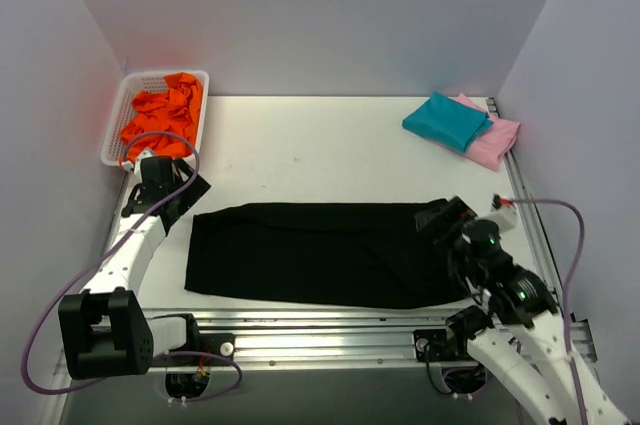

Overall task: Fold and stack the t-shirts
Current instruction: Fold the tshirt

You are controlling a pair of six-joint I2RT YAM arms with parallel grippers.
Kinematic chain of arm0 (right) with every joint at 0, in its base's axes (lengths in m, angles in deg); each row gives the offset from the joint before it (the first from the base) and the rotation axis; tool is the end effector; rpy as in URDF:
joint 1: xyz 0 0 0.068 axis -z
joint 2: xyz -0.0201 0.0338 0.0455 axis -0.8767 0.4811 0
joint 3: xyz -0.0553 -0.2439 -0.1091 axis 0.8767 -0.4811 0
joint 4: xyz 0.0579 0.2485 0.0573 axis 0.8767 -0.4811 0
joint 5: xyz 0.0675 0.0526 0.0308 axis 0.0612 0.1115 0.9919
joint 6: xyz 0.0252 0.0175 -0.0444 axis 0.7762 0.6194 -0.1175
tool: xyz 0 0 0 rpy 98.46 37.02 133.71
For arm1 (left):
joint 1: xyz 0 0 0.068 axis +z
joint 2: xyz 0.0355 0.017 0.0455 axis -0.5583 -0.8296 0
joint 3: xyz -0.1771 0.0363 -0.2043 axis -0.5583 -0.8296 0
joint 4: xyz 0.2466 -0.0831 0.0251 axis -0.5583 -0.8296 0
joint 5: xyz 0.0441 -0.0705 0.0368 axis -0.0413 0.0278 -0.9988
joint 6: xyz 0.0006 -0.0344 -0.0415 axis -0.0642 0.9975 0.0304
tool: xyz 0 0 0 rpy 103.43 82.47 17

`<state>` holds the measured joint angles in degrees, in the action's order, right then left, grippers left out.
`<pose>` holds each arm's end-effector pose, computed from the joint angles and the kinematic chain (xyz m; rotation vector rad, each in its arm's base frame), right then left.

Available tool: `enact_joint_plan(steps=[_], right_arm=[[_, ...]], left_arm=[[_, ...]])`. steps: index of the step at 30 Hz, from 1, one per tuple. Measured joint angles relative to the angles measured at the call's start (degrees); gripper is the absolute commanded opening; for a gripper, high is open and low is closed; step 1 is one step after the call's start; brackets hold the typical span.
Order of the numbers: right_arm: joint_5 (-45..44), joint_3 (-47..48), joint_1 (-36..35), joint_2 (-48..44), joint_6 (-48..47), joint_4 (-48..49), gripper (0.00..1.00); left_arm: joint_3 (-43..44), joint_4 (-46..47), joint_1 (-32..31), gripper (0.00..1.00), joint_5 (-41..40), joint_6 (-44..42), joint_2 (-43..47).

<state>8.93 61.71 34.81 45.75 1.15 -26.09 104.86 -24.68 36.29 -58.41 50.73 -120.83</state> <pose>0.0917 0.0361 0.2997 0.6665 1.8226 0.7691 0.2575 0.0144 0.2416 -0.9142 2.1484 -0.2164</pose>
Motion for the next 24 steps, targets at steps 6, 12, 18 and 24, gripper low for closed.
enact_joint_plan(steps=[6,12,18,24], right_arm=[[1.2,0.3,0.3,26.1,-5.4,18.9,0.98],[2.9,0.9,-1.1,52.2,-8.4,35.3,0.92],[2.3,0.9,-2.6,59.3,-9.7,41.6,0.91],[-0.9,1.3,-2.9,61.1,-10.9,42.6,0.91]], left_arm=[[3.7,0.2,0.1,0.81,0.1,0.3,-2.4],[1.8,3.5,-0.9,0.65,3.2,0.5,-3.0],[0.2,4.8,-1.6,0.64,4.9,0.5,-3.0],[0.0,6.5,-1.6,0.64,5.3,0.5,-2.9]])
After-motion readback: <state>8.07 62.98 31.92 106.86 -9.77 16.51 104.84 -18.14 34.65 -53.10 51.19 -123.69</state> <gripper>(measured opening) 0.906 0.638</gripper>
